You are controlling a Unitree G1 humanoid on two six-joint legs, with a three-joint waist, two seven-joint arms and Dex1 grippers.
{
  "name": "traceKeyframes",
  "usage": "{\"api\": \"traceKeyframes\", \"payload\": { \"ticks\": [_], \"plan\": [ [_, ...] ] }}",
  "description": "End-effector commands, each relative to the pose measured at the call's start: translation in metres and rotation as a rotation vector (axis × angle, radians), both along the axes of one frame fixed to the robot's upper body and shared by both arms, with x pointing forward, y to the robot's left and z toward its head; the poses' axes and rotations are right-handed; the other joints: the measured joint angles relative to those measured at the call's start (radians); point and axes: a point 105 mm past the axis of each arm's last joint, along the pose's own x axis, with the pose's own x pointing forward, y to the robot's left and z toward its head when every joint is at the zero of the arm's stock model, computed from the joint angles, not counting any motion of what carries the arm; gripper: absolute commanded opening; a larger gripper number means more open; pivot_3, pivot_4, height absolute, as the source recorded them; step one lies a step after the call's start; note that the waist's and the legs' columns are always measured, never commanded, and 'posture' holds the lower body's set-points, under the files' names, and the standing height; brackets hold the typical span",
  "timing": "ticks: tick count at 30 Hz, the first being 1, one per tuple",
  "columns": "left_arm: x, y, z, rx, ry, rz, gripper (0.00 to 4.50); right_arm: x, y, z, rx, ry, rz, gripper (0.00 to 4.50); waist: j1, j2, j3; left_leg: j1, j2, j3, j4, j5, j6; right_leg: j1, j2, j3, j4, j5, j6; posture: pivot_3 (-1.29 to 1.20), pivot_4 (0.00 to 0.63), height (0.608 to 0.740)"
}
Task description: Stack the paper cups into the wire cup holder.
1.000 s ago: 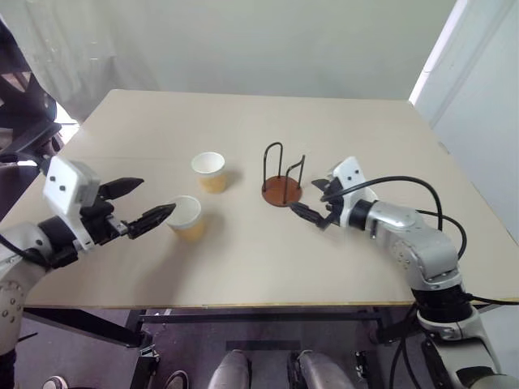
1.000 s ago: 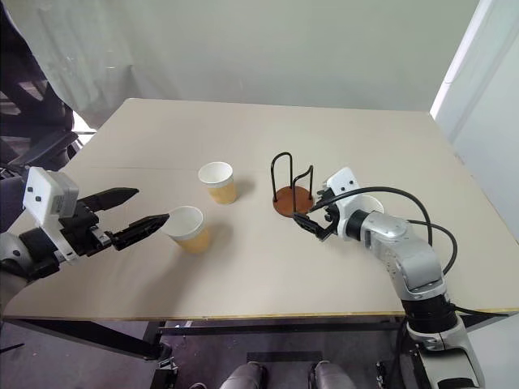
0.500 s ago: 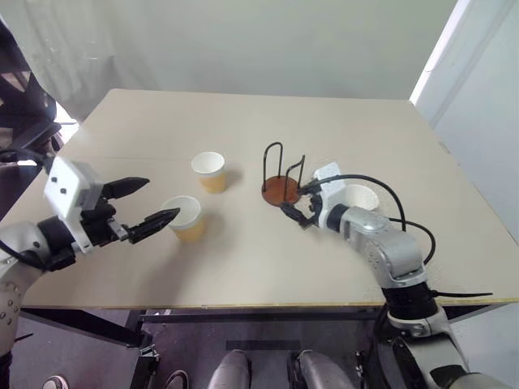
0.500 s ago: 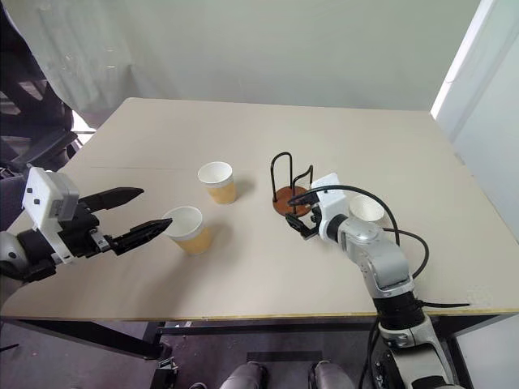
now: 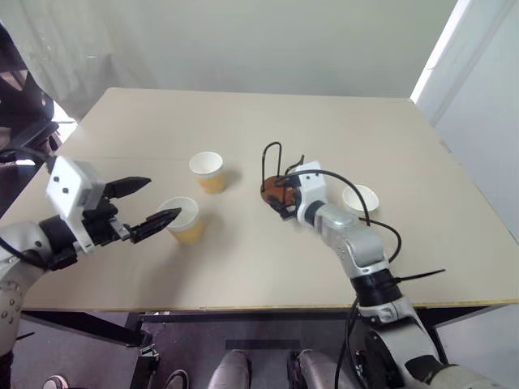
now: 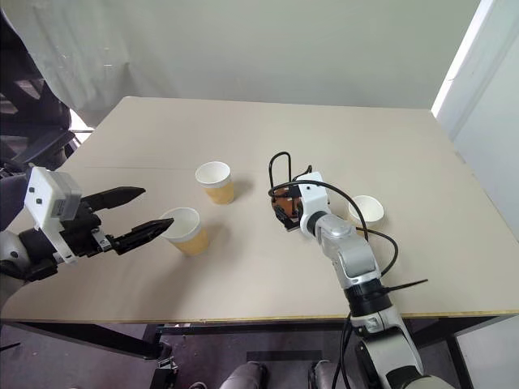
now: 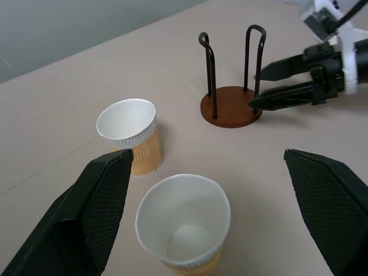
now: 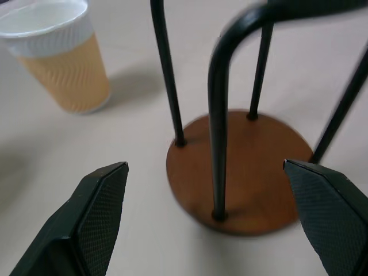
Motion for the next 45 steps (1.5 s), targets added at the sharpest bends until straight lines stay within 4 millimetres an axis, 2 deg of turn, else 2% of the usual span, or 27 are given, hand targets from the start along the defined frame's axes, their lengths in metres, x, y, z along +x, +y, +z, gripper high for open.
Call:
{"api": "traceKeyframes", "payload": {
  "ticks": [1, 7, 10, 19, 21, 26, 35, 41, 45],
  "plan": [
    [-0.002, -0.005, 0.011, 0.03, -0.053, -0.015, 4.5, 0.008, 0.002, 0.023, 0.024, -0.093, -0.011, 4.45, 0.0, 0.0, 0.0, 0.0, 0.0, 0.0, 0.0, 0.0, 0.0, 0.0, 0.0, -0.001, 0.0, 0.0, 0.0, 0.0, 0.15, 0.74],
    [-0.001, -0.005, 0.012, 0.033, -0.06, -0.011, 4.5, 0.012, 0.006, 0.03, 0.03, -0.128, 0.006, 4.45, 0.0, 0.0, 0.0, 0.0, 0.002, 0.0, -0.002, -0.002, -0.003, 0.0, 0.0, -0.004, 0.0, 0.0, -0.001, 0.0, 0.15, 0.74],
    [-0.001, -0.004, 0.012, 0.034, -0.058, -0.008, 4.5, 0.011, 0.004, 0.028, 0.019, -0.129, 0.011, 3.87, 0.0, 0.0, 0.0, 0.0, 0.003, 0.0, -0.002, -0.002, -0.003, 0.0, 0.0, -0.005, 0.0, -0.001, -0.001, 0.0, 0.15, 0.74],
    [0.001, -0.005, 0.012, 0.039, -0.057, -0.013, 4.5, 0.002, 0.003, 0.026, -0.004, -0.13, 0.066, 0.55, 0.0, 0.0, 0.0, 0.0, 0.004, 0.0, -0.001, -0.002, -0.003, 0.0, 0.0, -0.006, 0.001, 0.0, -0.002, 0.0, 0.15, 0.74],
    [0.002, -0.005, 0.012, 0.041, -0.056, -0.016, 4.5, -0.006, 0.005, 0.023, -0.02, -0.125, 0.132, 0.04, 0.001, 0.0, 0.0, 0.0, 0.004, 0.0, -0.001, -0.002, -0.003, 0.001, 0.0, -0.007, 0.001, 0.0, -0.002, 0.0, 0.15, 0.74],
    [0.004, -0.005, 0.013, 0.054, -0.048, -0.037, 4.5, -0.035, 0.007, 0.016, -0.059, -0.127, 0.338, 0.04, 0.001, -0.001, 0.0, 0.0, 0.004, 0.0, 0.0, -0.001, -0.003, 0.002, 0.0, -0.007, 0.0, 0.0, -0.002, 0.0, 0.15, 0.74],
    [0.007, -0.007, 0.013, 0.068, -0.026, -0.07, 4.5, -0.086, 0.006, 0.004, -0.084, -0.092, 0.594, 0.04, 0.001, -0.001, -0.001, 0.001, 0.004, 0.0, 0.002, 0.0, -0.003, 0.004, 0.001, -0.007, 0.001, 0.0, -0.001, 0.0, 0.15, 0.74],
    [0.009, -0.007, 0.015, 0.081, -0.012, -0.094, 4.5, -0.108, 0.002, -0.002, -0.103, -0.071, 0.649, 0.04, 0.001, -0.002, -0.001, 0.002, 0.005, 0.0, 0.005, 0.0, -0.002, 0.006, 0.002, -0.007, 0.001, 0.001, -0.001, 0.0, 0.15, 0.74],
    [0.012, -0.008, 0.016, 0.088, -0.002, -0.109, 4.5, -0.111, -0.001, -0.003, -0.103, -0.063, 0.617, 0.04, 0.001, -0.002, -0.001, 0.002, 0.005, 0.0, 0.008, 0.0, -0.002, 0.008, 0.002, -0.007, 0.001, -0.001, -0.003, 0.0, 0.15, 0.74]
  ]
}}
